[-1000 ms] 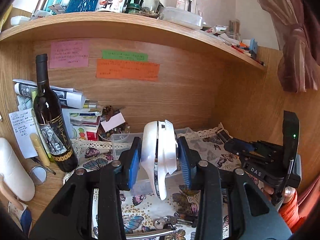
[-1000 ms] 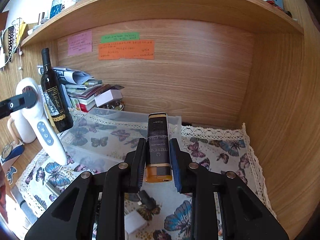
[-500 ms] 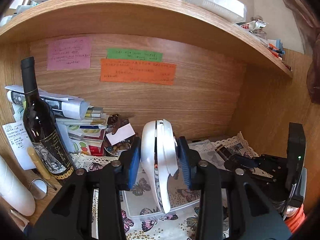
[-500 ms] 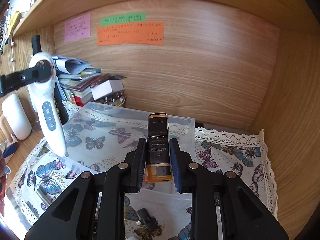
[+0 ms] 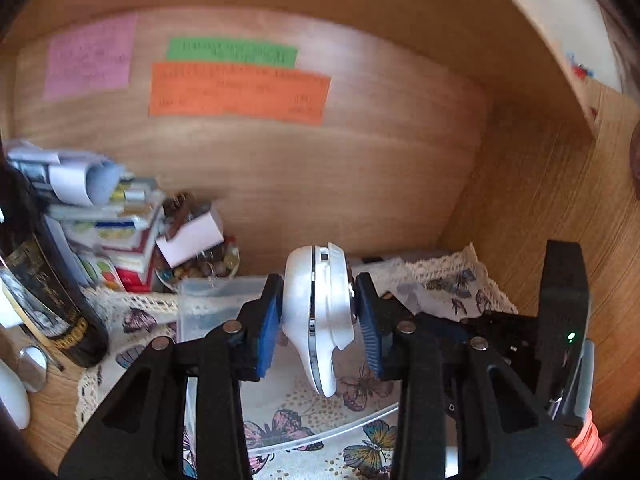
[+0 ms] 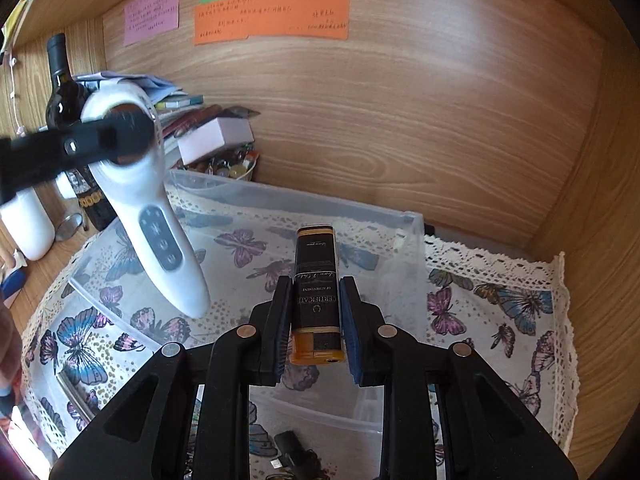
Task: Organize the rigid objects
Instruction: 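Carry both items over the clear box and open the right gripper to drop the case, then lower the white device into the clear box and open the left gripper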
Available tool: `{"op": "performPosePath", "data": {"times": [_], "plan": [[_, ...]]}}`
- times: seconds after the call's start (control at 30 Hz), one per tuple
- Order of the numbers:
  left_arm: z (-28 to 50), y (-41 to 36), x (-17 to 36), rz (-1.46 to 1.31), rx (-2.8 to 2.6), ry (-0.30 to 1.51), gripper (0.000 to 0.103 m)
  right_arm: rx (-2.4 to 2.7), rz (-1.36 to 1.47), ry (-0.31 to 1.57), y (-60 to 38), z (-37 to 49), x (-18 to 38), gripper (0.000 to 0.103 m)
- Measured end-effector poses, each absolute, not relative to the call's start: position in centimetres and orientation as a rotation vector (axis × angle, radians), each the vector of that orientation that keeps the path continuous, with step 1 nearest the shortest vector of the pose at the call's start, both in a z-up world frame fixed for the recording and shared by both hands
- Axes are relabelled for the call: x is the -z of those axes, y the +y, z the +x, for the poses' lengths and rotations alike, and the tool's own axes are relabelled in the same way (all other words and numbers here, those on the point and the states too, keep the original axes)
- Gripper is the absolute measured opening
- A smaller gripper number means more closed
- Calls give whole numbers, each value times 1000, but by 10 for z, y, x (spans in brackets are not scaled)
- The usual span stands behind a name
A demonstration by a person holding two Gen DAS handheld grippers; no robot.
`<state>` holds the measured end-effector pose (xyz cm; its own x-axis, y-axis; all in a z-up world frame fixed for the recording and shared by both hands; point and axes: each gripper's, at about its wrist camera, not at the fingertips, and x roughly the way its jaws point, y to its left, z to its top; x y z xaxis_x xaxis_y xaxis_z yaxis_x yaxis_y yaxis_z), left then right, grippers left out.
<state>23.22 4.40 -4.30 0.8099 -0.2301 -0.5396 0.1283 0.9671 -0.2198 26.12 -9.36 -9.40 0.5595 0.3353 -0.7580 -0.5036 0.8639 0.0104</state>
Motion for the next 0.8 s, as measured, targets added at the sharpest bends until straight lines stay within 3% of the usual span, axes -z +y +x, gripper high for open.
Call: {"op": "performPosePath", "data": {"times": [0.5, 0.6, 0.67, 0.73, 0.8], "plan": [[248, 69, 87, -169, 64, 804, 41, -507, -255, 917, -84, 272, 116, 22], [246, 74, 90, -162, 59, 818, 44, -510, -250, 897, -86, 267, 109, 26], [245, 74, 90, -150, 51, 827, 48, -509, -246, 876, -88, 263, 102, 28], [243, 74, 88, -140, 50, 828, 64, -504, -250, 853, -91, 258, 95, 29], [239, 71, 84, -125, 56, 821, 71, -504, -248, 827, -95, 250, 87, 32]]}}
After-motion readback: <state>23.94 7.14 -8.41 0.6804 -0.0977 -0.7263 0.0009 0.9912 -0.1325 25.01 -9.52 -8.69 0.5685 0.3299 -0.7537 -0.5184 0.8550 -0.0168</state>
